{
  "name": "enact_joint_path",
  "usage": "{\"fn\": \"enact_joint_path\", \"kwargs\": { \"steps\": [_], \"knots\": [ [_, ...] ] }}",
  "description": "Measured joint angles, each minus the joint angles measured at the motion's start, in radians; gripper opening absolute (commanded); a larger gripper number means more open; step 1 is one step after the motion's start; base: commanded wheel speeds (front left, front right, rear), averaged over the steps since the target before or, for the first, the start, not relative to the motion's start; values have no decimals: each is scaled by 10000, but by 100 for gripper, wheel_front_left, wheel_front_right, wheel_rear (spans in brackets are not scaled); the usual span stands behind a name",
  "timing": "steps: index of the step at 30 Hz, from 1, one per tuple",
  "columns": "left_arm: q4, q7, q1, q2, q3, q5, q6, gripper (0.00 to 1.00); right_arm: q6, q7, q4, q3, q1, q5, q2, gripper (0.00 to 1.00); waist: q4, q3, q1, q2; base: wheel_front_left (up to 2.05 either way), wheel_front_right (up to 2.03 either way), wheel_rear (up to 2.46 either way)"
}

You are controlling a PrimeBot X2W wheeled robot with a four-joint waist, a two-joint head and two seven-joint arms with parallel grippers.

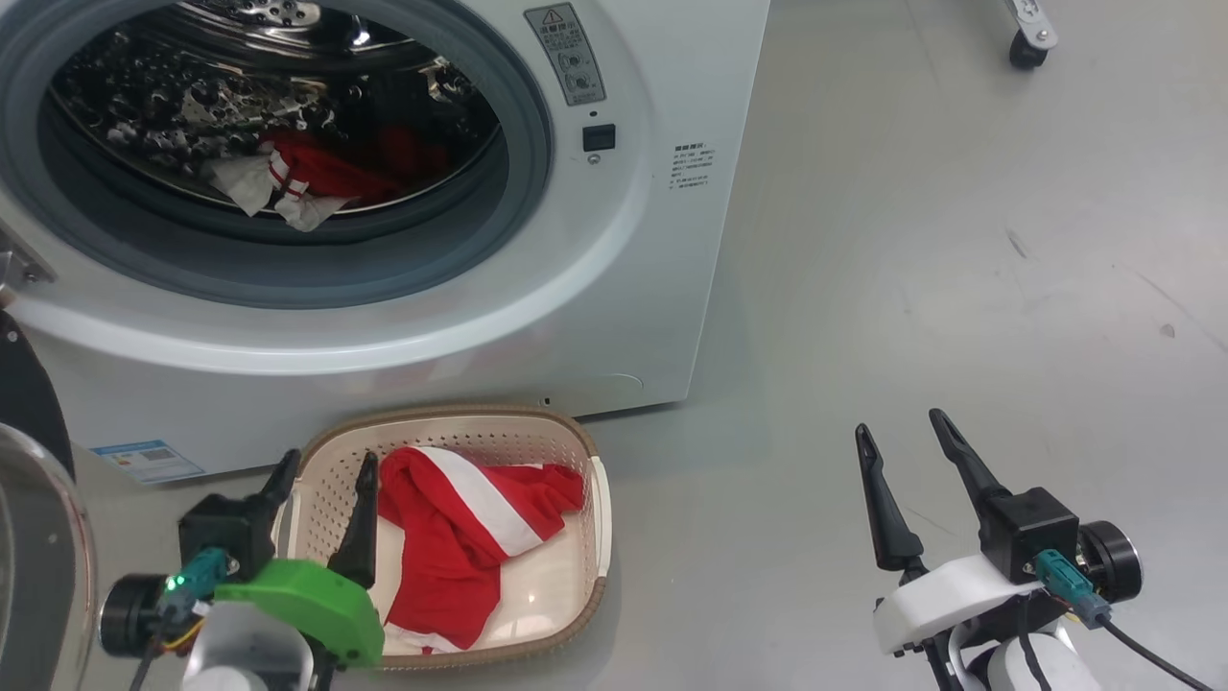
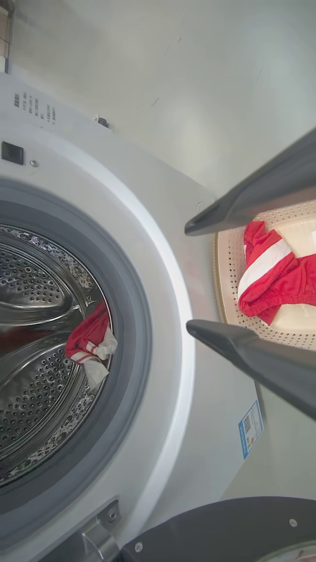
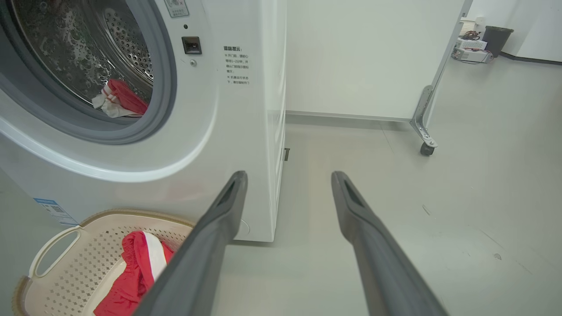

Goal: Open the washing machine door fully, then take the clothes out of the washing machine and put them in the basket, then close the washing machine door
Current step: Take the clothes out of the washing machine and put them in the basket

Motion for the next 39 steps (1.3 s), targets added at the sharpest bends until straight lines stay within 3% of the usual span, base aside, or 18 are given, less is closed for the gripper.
{"fn": "enact_joint_path", "kwargs": {
  "steps": [7, 25, 39],
  "knots": [
    [677, 604, -1532, 63, 188, -337, -253, 100, -2, -2, -163, -36, -372, 8, 178, 100, -304, 719, 0, 0, 0, 0, 0],
    [2836, 2836, -5745, 1388, 660, -318, -527, 100, 19, -255, -69, 330, -1256, 188, 535, 100, -1511, 2573, 2, 0, 0, 0, 0],
    [3674, 3225, -8610, 2894, 612, 1210, -516, 100, 117, -552, 219, 583, -1908, 510, 639, 100, -2388, 3761, 1, 0, 0, 0, 0]
  ]
}}
